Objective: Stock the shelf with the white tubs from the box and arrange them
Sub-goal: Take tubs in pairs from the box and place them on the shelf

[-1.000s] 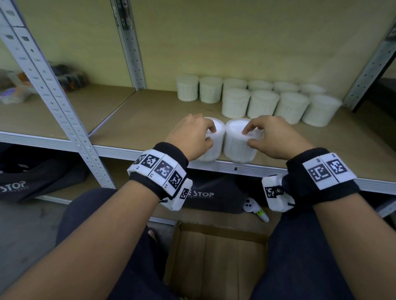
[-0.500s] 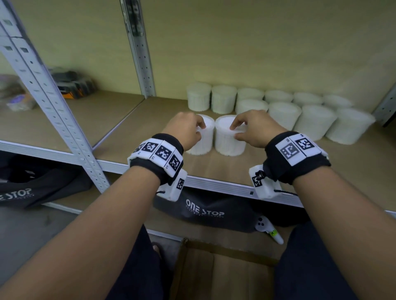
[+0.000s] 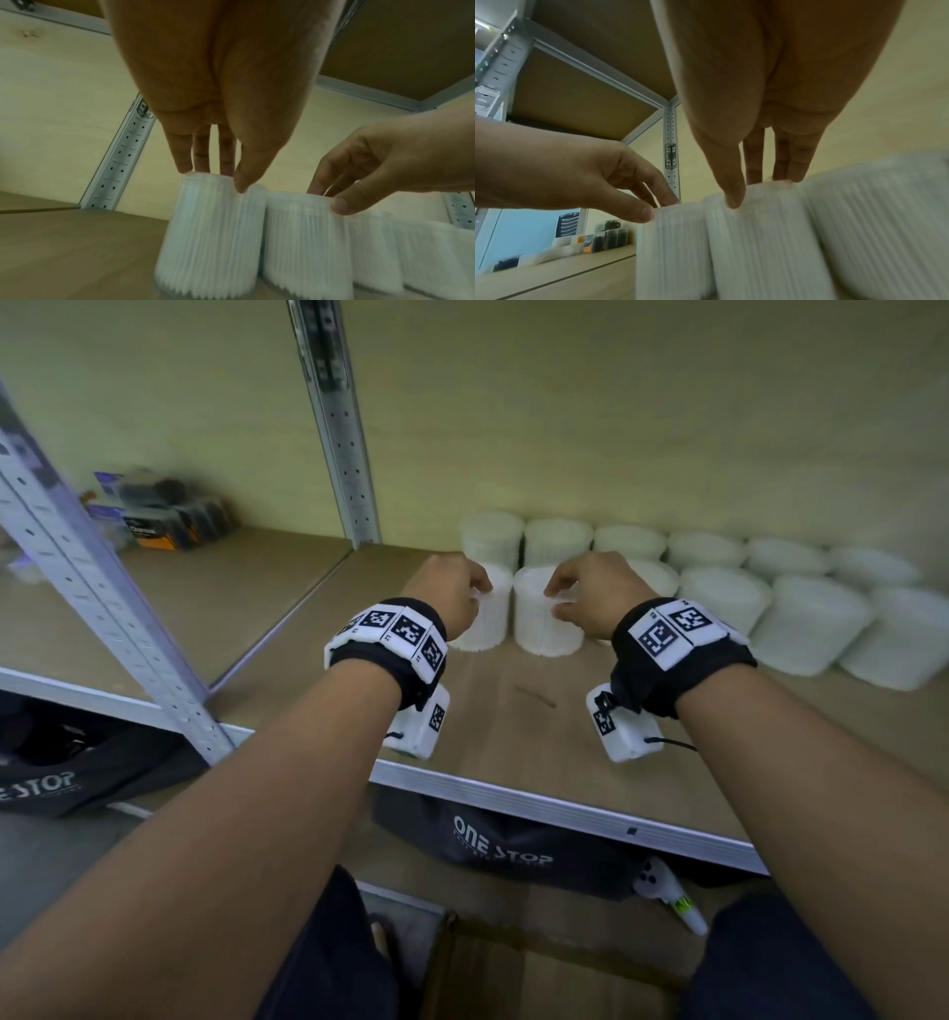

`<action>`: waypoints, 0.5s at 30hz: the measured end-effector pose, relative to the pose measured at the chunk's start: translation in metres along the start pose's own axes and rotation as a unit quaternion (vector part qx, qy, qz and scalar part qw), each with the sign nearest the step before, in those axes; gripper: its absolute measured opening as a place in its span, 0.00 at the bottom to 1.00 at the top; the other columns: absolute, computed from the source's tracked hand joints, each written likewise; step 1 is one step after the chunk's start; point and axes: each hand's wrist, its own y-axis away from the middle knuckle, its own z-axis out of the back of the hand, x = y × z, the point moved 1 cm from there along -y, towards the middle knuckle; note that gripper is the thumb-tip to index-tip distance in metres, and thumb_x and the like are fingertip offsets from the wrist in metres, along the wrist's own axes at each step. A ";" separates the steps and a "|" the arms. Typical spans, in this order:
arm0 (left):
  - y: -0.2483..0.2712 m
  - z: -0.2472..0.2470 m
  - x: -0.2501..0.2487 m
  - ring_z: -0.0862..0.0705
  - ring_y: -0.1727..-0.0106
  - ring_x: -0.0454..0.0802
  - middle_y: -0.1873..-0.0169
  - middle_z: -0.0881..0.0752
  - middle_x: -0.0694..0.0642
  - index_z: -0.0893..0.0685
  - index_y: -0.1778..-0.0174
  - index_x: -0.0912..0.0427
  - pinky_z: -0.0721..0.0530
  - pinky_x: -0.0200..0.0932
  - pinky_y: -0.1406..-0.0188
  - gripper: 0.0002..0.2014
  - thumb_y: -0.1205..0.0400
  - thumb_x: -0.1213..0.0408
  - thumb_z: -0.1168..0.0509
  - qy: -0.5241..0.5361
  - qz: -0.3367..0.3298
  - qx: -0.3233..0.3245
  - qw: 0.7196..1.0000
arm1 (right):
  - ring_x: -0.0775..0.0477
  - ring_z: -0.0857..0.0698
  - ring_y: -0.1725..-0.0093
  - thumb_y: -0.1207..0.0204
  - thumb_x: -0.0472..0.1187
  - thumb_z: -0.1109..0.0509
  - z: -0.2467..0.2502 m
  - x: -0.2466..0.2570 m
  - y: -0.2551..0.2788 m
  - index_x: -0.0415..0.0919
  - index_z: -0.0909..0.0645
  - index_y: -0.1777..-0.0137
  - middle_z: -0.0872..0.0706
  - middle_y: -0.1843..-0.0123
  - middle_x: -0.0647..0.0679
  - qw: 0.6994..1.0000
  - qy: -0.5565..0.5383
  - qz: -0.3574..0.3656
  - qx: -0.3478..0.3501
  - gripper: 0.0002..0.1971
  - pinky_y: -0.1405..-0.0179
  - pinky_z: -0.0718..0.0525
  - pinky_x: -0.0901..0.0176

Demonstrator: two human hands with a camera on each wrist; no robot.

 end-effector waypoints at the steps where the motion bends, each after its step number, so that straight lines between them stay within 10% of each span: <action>1: -0.005 0.000 0.001 0.18 0.37 0.54 0.35 0.17 0.57 0.15 0.38 0.57 0.25 0.37 0.43 0.16 0.18 0.72 0.40 0.002 0.002 0.003 1.000 | 0.43 0.19 0.34 0.23 0.34 0.30 -0.001 -0.001 -0.004 0.38 0.15 0.38 0.17 0.33 0.42 1.000 0.001 0.001 -0.004 0.14 0.34 0.22 0.55; 15: -0.046 -0.007 0.009 0.20 0.37 0.57 0.37 0.19 0.59 0.15 0.38 0.57 0.27 0.38 0.45 0.14 0.18 0.69 0.38 0.001 -0.008 0.012 1.000 | 0.41 0.17 0.38 0.21 0.32 0.36 -0.013 -0.011 -0.035 0.39 0.17 0.36 0.15 0.36 0.41 0.999 0.016 0.012 -0.034 0.15 0.39 0.19 0.53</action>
